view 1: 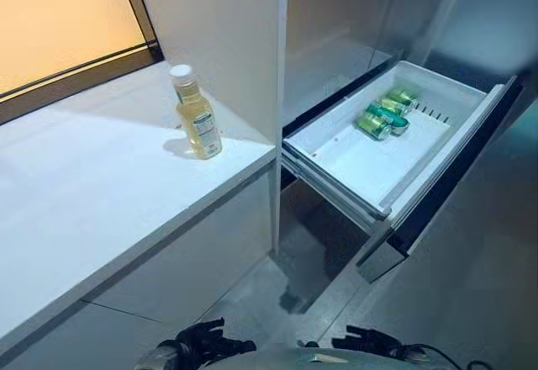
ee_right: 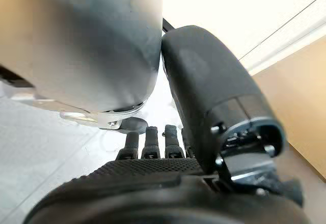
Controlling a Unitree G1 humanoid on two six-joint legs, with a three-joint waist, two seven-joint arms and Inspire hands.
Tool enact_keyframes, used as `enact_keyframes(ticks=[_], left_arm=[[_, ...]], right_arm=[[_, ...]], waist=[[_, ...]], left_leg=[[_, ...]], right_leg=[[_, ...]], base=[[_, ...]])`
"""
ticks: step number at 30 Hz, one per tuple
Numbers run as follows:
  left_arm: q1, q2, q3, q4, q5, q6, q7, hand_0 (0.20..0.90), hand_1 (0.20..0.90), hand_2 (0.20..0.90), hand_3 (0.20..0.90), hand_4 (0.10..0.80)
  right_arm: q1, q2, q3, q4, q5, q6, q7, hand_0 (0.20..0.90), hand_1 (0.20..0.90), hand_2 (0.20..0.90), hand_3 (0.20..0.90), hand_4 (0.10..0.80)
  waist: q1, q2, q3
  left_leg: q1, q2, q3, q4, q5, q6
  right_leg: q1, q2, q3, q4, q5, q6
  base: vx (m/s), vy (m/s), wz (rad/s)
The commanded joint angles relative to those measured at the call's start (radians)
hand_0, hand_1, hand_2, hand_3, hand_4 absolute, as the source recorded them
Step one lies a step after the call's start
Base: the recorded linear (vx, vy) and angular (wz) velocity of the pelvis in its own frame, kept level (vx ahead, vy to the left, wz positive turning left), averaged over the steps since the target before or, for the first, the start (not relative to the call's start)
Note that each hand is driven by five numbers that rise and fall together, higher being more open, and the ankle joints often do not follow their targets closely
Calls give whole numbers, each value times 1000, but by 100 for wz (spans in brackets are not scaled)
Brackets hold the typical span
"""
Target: Put drinks into fridge and close the fridge
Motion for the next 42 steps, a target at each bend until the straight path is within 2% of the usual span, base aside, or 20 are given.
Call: enact_keyframes(ticks=[1,8,10,13,15,18,22,25,26,28,29,31,32,33,34,35,36,37,40,42], left_arm=[[-30,7,23,1,-23,-40,-8,900,900,900,900,800],[-25,5,24,-18,-26,-88,14,900,900,900,900,800],[-27,11,15,-38,15,-140,-14,900,900,900,900,800],[-30,27,-3,-97,47,-144,-122,900,900,900,900,800],[-32,52,-29,-188,43,-106,-249,900,900,900,900,800],[-39,102,-49,-357,-5,26,-432,900,900,900,900,800],[-65,195,-13,-628,-174,211,-712,900,900,900,900,800],[-93,230,42,-854,-359,332,-804,900,900,900,900,800],[-97,235,58,-912,-419,344,-818,900,900,900,900,800],[-107,224,109,-1094,-649,349,-797,900,900,900,900,800],[-108,210,126,-1147,-723,334,-770,900,900,900,900,800],[-112,186,164,-1256,-847,224,-664,900,900,900,900,800],[-117,190,178,-1279,-874,160,-600,900,900,900,900,800],[-128,189,192,-1309,-886,40,-523,900,900,900,900,800],[-140,190,210,-1334,-880,-34,-465,900,900,900,900,800],[-154,196,228,-1350,-866,-152,-431,900,900,900,900,800],[-166,203,242,-1361,-864,-213,-398,900,900,900,900,800],[-184,205,262,-1388,-825,-340,-340,900,900,900,900,800],[-223,202,297,-1431,-684,-565,-165,900,900,900,900,800],[-251,194,303,-1444,-590,-634,-54,900,900,900,900,800]], right_arm=[[-5,9,18,-7,-24,-4,21,900,900,900,900,800],[-5,10,21,-13,-24,3,21,900,900,900,900,800],[-4,9,22,-16,-24,3,22,900,900,900,900,800],[-2,1,25,-31,-23,12,23,900,900,900,900,800],[-2,-16,29,-62,-29,34,25,900,900,900,900,800],[-1,-44,34,-105,-30,65,29,900,900,900,900,800],[5,-70,27,-118,-37,66,38,900,900,900,900,800],[16,-64,19,-92,-40,35,36,900,900,900,900,800],[19,-62,16,-80,-41,23,36,900,900,900,900,800],[28,-51,8,-44,-43,-10,31,900,900,900,900,800],[32,-45,3,-35,-46,-18,28,900,900,900,900,800],[43,-28,3,-25,-46,-29,14,900,900,900,900,800],[49,-19,7,-25,-44,-30,5,900,900,900,900,800],[57,-8,12,-29,-44,-30,-7,900,900,900,900,800],[66,-1,17,-32,-43,-30,-15,900,900,900,900,800],[72,5,22,-32,-42,-34,-21,900,900,900,900,800],[75,10,27,-28,-39,-38,-24,900,900,900,900,800],[80,20,36,-21,-33,-45,-33,900,900,900,900,800],[86,39,50,-14,-35,-49,-45,900,900,900,900,800],[85,45,64,-10,-28,-50,-52,900,900,900,900,800]], waist=[[-1,-10,11],[3,-13,6],[0,-13,4],[-3,-9,6],[-9,-1,13],[-17,10,21],[-22,26,21],[-17,31,15],[-15,32,13],[-8,32,7],[-5,31,4],[1,28,-3],[3,26,-6],[5,24,-9],[6,21,-11],[8,19,-14],[10,16,-17],[13,12,-22],[15,2,-35],[12,-2,-41]], left_leg=[[-7,-35,83,72,-125,32],[4,-30,88,62,-121,28],[10,-28,92,57,-118,24],[11,-23,99,52,-115,18],[8,-19,106,51,-110,15],[6,-15,113,47,-104,13],[8,-12,119,37,-99,13],[14,-12,117,27,-100,17],[16,-13,116,25,-101,17],[21,-14,109,17,-103,21],[23,-14,105,15,-106,22],[26,-14,94,11,-108,24],[29,-15,89,10,-109,24],[31,-16,82,9,-110,26],[34,-17,77,9,-112,27],[35,-18,73,9,-114,29],[36,-19,69,9,-115,29],[38,-20,62,9,-116,29],[45,-20,51,6,-119,30],[49,-20,49,6,-120,28]], right_leg=[[-20,-15,13,69,-48,59],[-2,-12,7,57,-48,58],[3,-9,8,54,-48,58],[1,-8,10,53,-47,60],[-4,-6,13,53,-45,60],[-10,-5,19,52,-41,63],[-12,-6,25,48,-36,67],[-6,-5,27,43,-35,69],[-4,-5,28,41,-35,69],[2,-4,32,37,-38,68],[4,-4,34,35,-40,68],[9,-3,37,34,-43,67],[12,-3,36,34,-44,67],[16,-3,35,33,-46,66],[20,-3,34,33,-49,65],[23,-3,32,33,-53,63],[25,-3,30,33,-55,62],[30,-1,29,33,-59,60],[39,3,26,33,-67,55],[43,5,27,36,-72,51]], base=[[0,0,0],[0,0,0],[0,0,0],[0,0,0],[-53,32,-1],[-39,45,-3],[-13,41,-2],[0,0,0],[0,0,0],[17,-4,1],[44,-17,2],[47,-22,2],[51,-24,1],[53,-24,0],[54,-23,0],[46,-19,1],[51,-24,1],[47,-23,0],[53,-25,2],[41,-19,8]])
